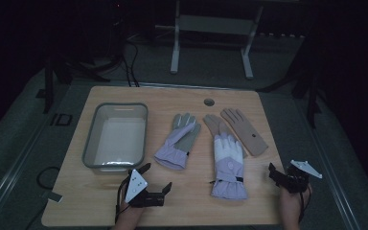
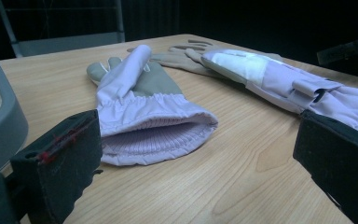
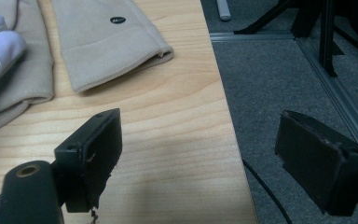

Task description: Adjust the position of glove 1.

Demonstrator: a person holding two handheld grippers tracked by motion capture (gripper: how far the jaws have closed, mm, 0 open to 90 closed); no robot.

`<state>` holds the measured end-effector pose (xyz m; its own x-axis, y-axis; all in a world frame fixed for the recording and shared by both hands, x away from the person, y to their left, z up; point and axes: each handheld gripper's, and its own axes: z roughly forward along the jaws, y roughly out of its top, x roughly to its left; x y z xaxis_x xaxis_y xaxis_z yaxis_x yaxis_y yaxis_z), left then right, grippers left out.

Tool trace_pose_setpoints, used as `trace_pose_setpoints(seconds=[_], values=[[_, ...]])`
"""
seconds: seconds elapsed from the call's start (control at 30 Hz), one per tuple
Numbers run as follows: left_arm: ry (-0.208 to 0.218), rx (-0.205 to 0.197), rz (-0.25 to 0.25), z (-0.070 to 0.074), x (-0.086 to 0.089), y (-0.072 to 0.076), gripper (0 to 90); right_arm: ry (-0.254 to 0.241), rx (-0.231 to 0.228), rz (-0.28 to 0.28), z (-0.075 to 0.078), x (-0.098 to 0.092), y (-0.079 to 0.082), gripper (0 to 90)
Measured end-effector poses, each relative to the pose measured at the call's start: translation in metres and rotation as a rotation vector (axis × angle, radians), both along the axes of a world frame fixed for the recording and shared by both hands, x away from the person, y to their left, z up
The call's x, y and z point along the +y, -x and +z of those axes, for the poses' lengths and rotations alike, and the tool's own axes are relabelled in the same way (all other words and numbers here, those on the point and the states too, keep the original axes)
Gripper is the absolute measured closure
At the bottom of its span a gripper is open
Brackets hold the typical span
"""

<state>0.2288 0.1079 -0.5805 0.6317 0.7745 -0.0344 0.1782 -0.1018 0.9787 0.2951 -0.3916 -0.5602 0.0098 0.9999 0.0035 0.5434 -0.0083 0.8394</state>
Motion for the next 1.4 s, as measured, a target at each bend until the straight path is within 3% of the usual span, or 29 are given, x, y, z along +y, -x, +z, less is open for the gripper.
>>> trace_pose_setpoints(seconds=[0.2, 0.43, 0.47, 0.53, 0.6, 0.63, 0.67, 0.77, 1.0, 1.1, 1.23, 1.33, 1.4], values=[[-0.001, 0.003, -0.008, 0.000, 0.000, -0.001, 1.6, -0.007, 0.058, 0.024, -0.001, 0.000, -0.004, 14.3], [-0.004, 0.003, -0.014, 0.000, 0.000, -0.001, 1.6, -0.003, 0.051, 0.026, 0.011, -0.001, -0.005, 14.1], [-0.003, 0.003, -0.014, 0.000, 0.000, -0.001, 1.6, 0.007, 0.039, 0.043, 0.019, 0.000, -0.006, 13.9], [-0.001, 0.006, -0.014, 0.000, 0.000, -0.001, 1.6, -0.017, 0.048, 0.072, 0.028, 0.002, -0.007, 14.7], [0.001, 0.009, -0.016, 0.000, 0.000, -0.002, 1.6, -0.037, 0.074, 0.141, 0.036, 0.006, -0.010, 15.5], [0.003, 0.011, -0.017, 0.000, 0.000, -0.002, 1.6, -0.003, 0.086, 0.147, 0.040, 0.010, -0.011, 15.5], [0.003, 0.012, -0.017, 0.000, 0.000, -0.002, 1.6, 0.025, 0.080, 0.150, 0.043, 0.013, -0.011, 15.5], [0.005, 0.013, -0.017, 0.000, 0.001, -0.002, 1.6, 0.042, 0.061, 0.181, 0.052, 0.019, -0.014, 15.8], [0.003, 0.011, -0.023, 0.000, 0.000, -0.002, 1.6, 0.046, 0.019, 0.229, 0.075, 0.030, -0.019, 16.7], [0.004, 0.013, -0.024, 0.000, 0.001, -0.002, 1.6, 0.072, 0.011, 0.249, 0.085, 0.036, -0.022, 16.7], [0.002, 0.012, -0.027, 0.000, 0.001, -0.002, 1.6, 0.040, 0.016, 0.313, 0.096, 0.044, -0.027, 16.0], [0.005, 0.015, -0.028, 0.000, 0.000, -0.002, 1.6, 0.063, 0.014, 0.339, 0.101, 0.051, -0.030, 15.6], [0.005, 0.016, -0.028, 0.000, 0.000, -0.002, 1.6, 0.066, 0.012, 0.397, 0.107, 0.063, -0.034, 14.4]])
